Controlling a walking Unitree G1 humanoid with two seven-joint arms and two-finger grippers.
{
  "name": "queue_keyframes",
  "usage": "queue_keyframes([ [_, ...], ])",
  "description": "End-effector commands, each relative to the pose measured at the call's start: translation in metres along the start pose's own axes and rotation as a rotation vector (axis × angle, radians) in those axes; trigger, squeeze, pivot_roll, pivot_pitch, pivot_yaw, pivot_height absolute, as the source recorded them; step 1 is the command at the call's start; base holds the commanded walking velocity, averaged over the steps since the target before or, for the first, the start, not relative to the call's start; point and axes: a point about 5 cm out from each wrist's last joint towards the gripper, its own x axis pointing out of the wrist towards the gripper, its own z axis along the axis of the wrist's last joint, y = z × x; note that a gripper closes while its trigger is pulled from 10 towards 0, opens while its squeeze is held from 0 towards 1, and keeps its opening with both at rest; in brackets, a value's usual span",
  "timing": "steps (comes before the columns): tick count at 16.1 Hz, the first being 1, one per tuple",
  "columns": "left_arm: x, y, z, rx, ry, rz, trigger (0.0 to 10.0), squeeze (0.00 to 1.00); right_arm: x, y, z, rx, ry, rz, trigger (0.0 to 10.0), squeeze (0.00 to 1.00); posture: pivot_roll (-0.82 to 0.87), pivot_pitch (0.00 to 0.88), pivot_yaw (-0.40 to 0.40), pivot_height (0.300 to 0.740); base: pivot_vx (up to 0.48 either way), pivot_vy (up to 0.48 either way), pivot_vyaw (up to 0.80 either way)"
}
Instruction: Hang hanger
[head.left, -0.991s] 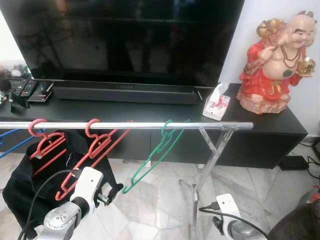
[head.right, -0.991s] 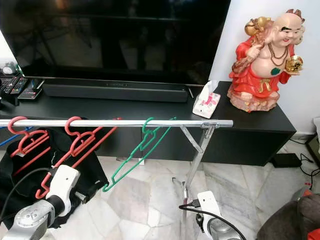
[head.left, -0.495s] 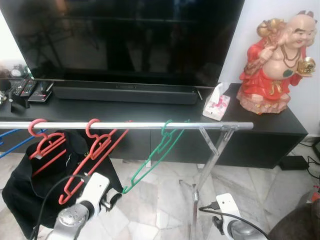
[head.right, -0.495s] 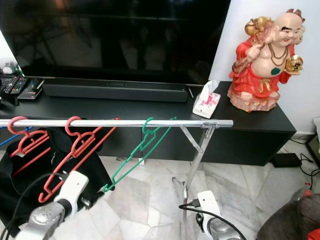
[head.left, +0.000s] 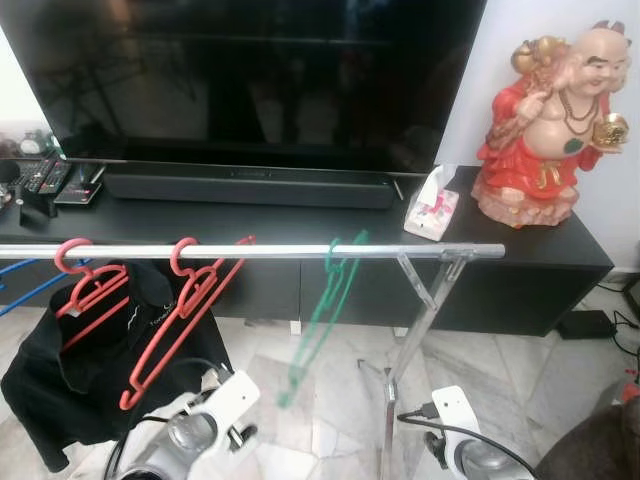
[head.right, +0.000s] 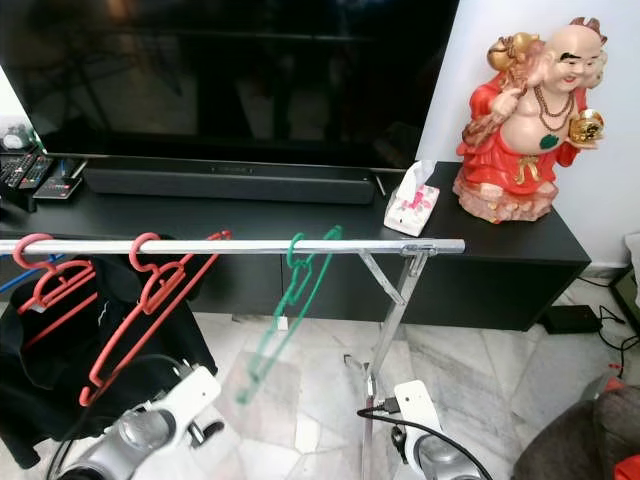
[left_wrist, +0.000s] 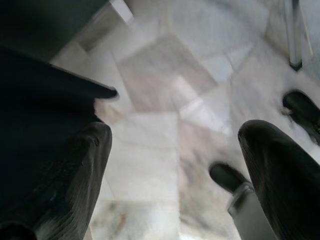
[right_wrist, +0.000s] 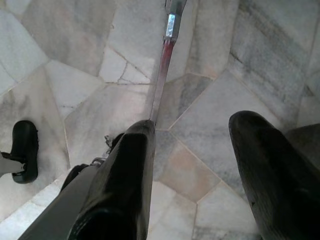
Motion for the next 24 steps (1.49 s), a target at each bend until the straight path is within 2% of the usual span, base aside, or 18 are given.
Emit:
queue_keyframes([
  [1, 0.004, -0.008, -0.009, -0.014, 0.084, 0.000, 10.0, 0.00, 0.000, -0.001, 0.001, 0.001, -0.003, -0.004, 10.0, 0.00, -0.04, 0.000, -0.054, 0.740, 0.000, 0.000, 0.00],
  [3, 0.005, -0.016, -0.020, -0.141, 0.160, 0.026, 10.0, 0.00, 0.000, -0.001, 0.000, 0.001, 0.000, -0.005, 10.0, 0.00, -0.05, 0.000, -0.053, 0.740, 0.000, 0.000, 0.00],
  [4, 0.004, -0.031, -0.034, -0.229, 0.218, 0.048, 10.0, 0.00, 0.000, -0.001, -0.001, 0.001, 0.002, -0.006, 10.0, 0.00, -0.06, 0.000, -0.053, 0.740, 0.000, 0.000, 0.00],
  [5, 0.003, -0.034, -0.038, -0.296, 0.231, 0.061, 10.0, 0.00, 0.000, -0.002, -0.001, 0.000, 0.003, -0.007, 10.0, 0.00, -0.05, 0.000, -0.055, 0.740, 0.000, 0.000, 0.00],
  [9, 0.001, -0.034, -0.045, -0.507, 0.255, 0.147, 10.0, 0.00, -0.001, -0.003, -0.002, -0.010, 0.009, -0.004, 10.0, 0.00, -0.05, 0.000, -0.068, 0.740, 0.000, 0.000, 0.00],
  [11, -0.001, -0.022, -0.049, -0.662, 0.264, 0.241, 10.0, 0.00, 0.000, -0.002, -0.002, -0.009, 0.008, -0.001, 10.0, 0.00, -0.05, 0.000, -0.061, 0.740, 0.000, 0.000, 0.00],
  [12, -0.002, -0.021, -0.050, -0.662, 0.272, 0.249, 10.0, 0.00, 0.000, -0.002, -0.002, -0.008, 0.007, 0.000, 10.0, 0.00, -0.06, 0.000, -0.059, 0.740, 0.000, 0.000, 0.00],
  [14, -0.001, -0.026, -0.051, -0.594, 0.306, 0.219, 10.0, 0.00, 0.000, 0.000, -0.002, -0.010, 0.009, 0.008, 10.0, 0.00, -0.06, 0.000, -0.056, 0.740, 0.000, 0.000, 0.00],
  [15, -0.001, -0.026, -0.050, -0.604, 0.311, 0.217, 10.0, 0.00, 0.000, 0.000, -0.002, -0.011, 0.010, 0.010, 10.0, 0.00, -0.06, 0.000, -0.057, 0.740, 0.000, 0.000, 0.00],
  [17, -0.001, -0.022, -0.050, -0.696, 0.307, 0.248, 10.0, 0.00, 0.000, 0.001, -0.002, -0.012, 0.009, 0.012, 10.0, 0.00, -0.06, 0.000, -0.057, 0.740, 0.000, 0.000, 0.00],
  [22, 0.002, -0.021, -0.039, -0.667, 0.281, 0.232, 10.0, 0.00, 0.000, 0.002, -0.002, -0.018, 0.010, 0.020, 10.0, 0.00, -0.05, 0.000, -0.068, 0.740, 0.000, 0.000, 0.00],
  [24, -0.002, -0.024, -0.053, -0.667, 0.302, 0.233, 10.0, 0.00, 0.000, 0.003, -0.002, -0.017, 0.009, 0.020, 10.0, 0.00, -0.06, 0.000, -0.053, 0.740, 0.000, 0.000, 0.00],
])
